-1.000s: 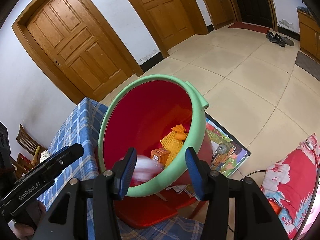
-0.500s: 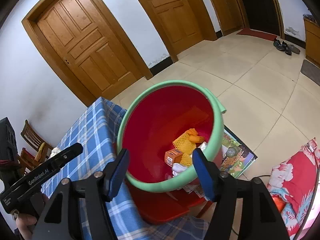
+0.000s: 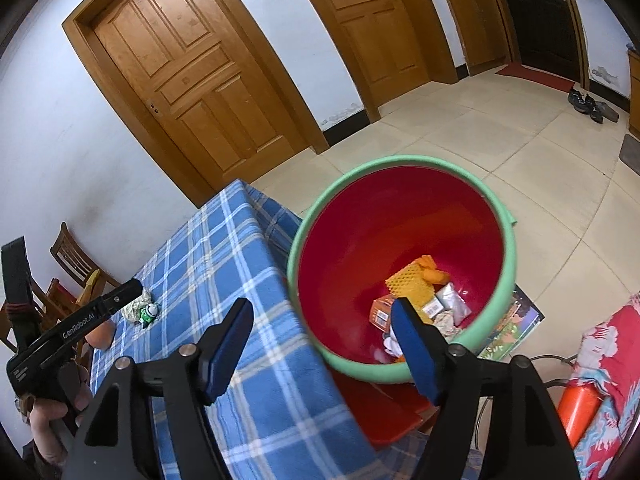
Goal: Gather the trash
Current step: 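Lower the left gripper onto the crumpled white paper and close on it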
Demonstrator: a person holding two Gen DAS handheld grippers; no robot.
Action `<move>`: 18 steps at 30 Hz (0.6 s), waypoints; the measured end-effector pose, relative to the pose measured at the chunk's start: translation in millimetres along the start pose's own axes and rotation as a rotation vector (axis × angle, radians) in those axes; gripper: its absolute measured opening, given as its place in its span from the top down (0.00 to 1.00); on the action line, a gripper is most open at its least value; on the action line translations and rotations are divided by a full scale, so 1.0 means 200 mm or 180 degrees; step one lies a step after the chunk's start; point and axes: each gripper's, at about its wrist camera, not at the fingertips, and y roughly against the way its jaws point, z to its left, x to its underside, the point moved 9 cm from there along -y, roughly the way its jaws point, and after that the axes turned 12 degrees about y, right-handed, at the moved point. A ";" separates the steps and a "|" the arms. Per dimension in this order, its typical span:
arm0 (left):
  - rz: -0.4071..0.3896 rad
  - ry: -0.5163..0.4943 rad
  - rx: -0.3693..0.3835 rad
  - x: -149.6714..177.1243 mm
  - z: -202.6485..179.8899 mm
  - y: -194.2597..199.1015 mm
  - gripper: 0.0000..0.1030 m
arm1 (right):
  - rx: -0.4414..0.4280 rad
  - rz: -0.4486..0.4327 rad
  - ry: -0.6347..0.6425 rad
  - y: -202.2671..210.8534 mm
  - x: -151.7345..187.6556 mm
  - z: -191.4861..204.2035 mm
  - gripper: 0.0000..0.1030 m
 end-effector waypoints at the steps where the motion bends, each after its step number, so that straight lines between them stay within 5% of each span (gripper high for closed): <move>1: -0.0006 0.0022 -0.0028 -0.01 0.03 -0.01 0.46 | 0.0000 0.0004 0.0000 -0.01 0.00 0.01 0.28; 18: 0.0135 0.0381 -0.0499 -0.13 0.59 -0.33 0.39 | 0.0145 0.0167 0.0135 -0.16 -0.01 0.12 0.25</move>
